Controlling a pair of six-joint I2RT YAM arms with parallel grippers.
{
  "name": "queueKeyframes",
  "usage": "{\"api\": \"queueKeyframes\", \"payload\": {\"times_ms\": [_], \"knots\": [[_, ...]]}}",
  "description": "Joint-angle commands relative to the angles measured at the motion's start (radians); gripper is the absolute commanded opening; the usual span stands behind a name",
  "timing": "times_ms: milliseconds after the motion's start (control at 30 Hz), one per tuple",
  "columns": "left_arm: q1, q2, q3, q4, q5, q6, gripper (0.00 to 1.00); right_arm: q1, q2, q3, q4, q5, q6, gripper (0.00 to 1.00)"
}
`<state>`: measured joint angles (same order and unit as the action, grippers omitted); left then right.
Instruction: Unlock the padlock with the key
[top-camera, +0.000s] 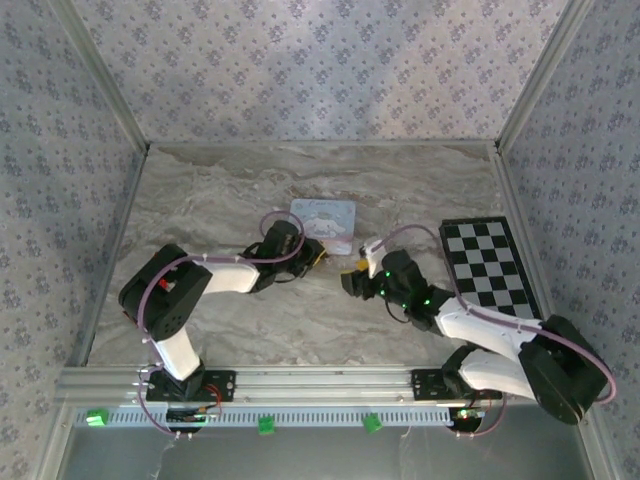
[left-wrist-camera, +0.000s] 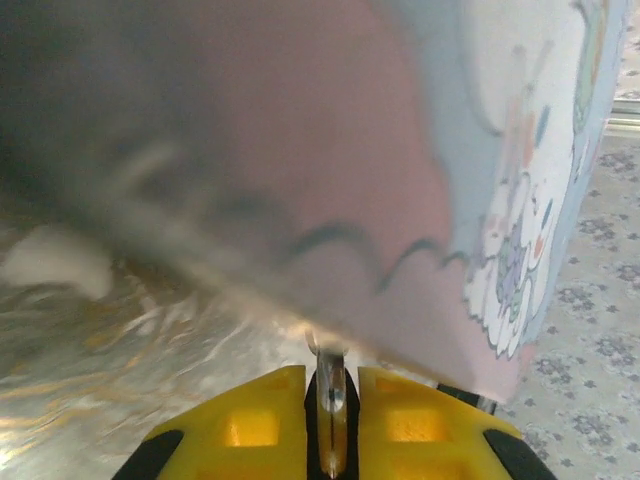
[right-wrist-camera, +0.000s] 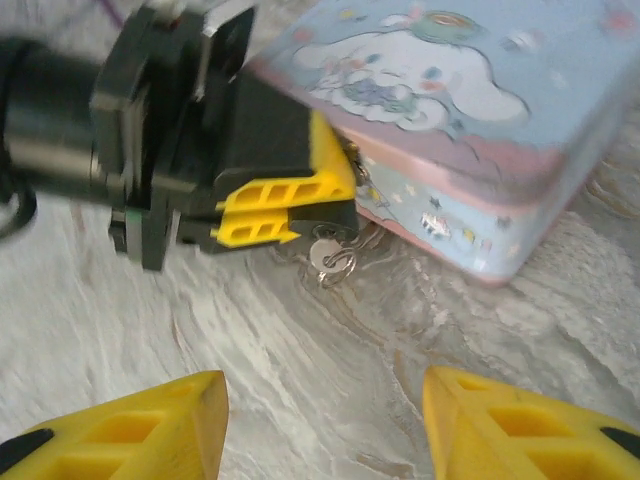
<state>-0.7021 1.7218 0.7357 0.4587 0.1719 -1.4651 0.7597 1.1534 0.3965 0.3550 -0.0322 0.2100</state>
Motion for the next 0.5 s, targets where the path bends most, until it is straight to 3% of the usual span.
{"api": "queueKeyframes", "payload": {"times_ms": [0,267,467], "knots": [[0.007,-0.007,-0.056,-0.068,-0.005,-0.038,0.00,0.092,0.058,0.007,0.186,0.195,-0.286,0.54],[0.016,0.017,-0.138,0.099,0.029,-0.083,0.00,0.183,0.291,0.071,0.336,0.291,-0.472,0.55],[0.016,0.005,-0.139,0.096,0.051,-0.066,0.00,0.176,0.377,0.082,0.381,0.326,-0.521,0.52]]}}
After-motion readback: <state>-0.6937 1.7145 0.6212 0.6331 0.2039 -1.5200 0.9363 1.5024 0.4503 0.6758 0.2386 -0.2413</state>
